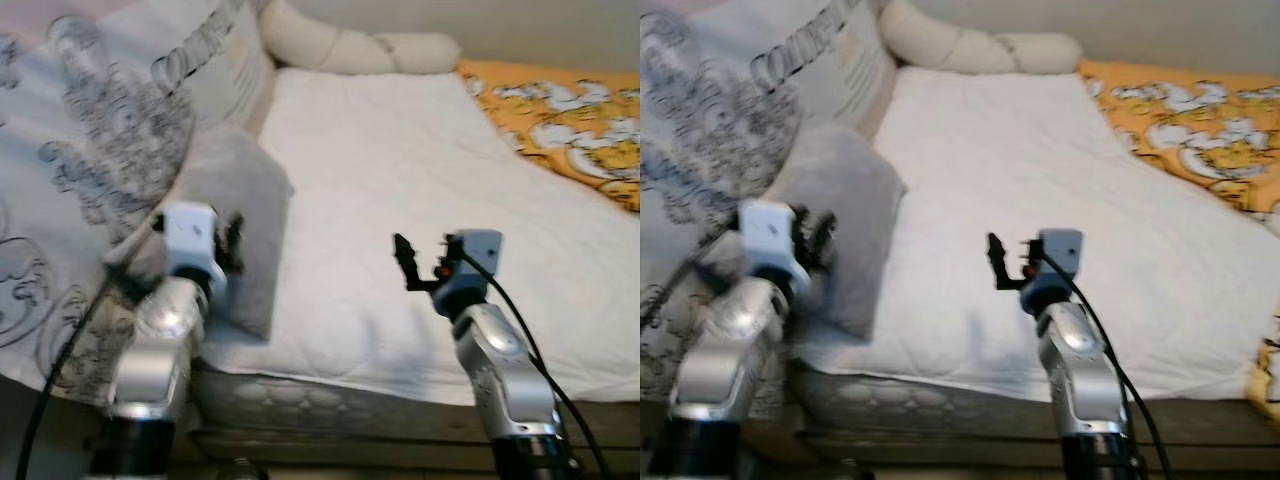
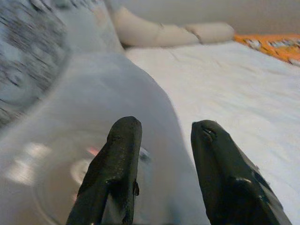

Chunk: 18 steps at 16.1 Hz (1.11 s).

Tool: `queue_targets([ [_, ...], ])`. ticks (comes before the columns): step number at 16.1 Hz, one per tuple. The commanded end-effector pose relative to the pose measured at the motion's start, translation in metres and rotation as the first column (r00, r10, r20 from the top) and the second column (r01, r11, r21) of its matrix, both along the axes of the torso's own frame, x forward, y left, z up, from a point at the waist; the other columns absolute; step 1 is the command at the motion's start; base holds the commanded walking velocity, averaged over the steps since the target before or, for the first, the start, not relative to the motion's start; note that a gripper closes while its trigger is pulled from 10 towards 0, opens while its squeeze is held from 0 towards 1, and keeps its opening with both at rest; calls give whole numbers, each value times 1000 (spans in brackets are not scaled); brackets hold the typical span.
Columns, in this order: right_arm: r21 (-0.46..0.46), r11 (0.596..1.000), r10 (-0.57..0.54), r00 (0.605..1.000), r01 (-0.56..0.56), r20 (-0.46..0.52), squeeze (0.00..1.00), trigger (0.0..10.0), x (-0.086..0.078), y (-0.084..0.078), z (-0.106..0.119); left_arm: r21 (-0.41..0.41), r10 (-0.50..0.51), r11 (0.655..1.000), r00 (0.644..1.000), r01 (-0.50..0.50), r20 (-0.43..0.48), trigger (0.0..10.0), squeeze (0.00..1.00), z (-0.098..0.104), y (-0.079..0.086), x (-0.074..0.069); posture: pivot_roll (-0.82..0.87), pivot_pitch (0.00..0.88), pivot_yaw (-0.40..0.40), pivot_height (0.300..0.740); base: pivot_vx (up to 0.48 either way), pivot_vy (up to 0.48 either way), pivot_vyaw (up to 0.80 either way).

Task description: Clean up the room

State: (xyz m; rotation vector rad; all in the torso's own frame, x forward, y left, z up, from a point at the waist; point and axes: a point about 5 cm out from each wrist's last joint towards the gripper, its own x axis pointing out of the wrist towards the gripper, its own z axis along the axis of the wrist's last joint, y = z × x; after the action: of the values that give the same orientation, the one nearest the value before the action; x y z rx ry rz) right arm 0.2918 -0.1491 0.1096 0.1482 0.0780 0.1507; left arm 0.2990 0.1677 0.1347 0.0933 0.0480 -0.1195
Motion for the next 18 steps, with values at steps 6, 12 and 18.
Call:
queue_targets([
  [6, -12, 999, -40, 998, 40, -42, 0, 10000, 1, -3, -7, 62, 39, 997, 999, -38, -23, 10000, 0, -3, 8, -4, 126, 0, -29, 740, 0, -426, 0],
  [12, -24, 997, -78, 992, 76, -96, 0, 10000, 3, -4, -15, 66, 51, 997, 998, -48, -46, 10000, 0, -9, 7, -4, 103, 0, -21, 740, 0, -459, 0],
  [18, -37, 995, -94, 990, 91, -107, 0, 10000, 5, -7, -17, 60, 79, 995, 995, -76, -56, 10000, 0, -13, 12, -4, 104, 0, -22, 740, 0, -480, 0],
])
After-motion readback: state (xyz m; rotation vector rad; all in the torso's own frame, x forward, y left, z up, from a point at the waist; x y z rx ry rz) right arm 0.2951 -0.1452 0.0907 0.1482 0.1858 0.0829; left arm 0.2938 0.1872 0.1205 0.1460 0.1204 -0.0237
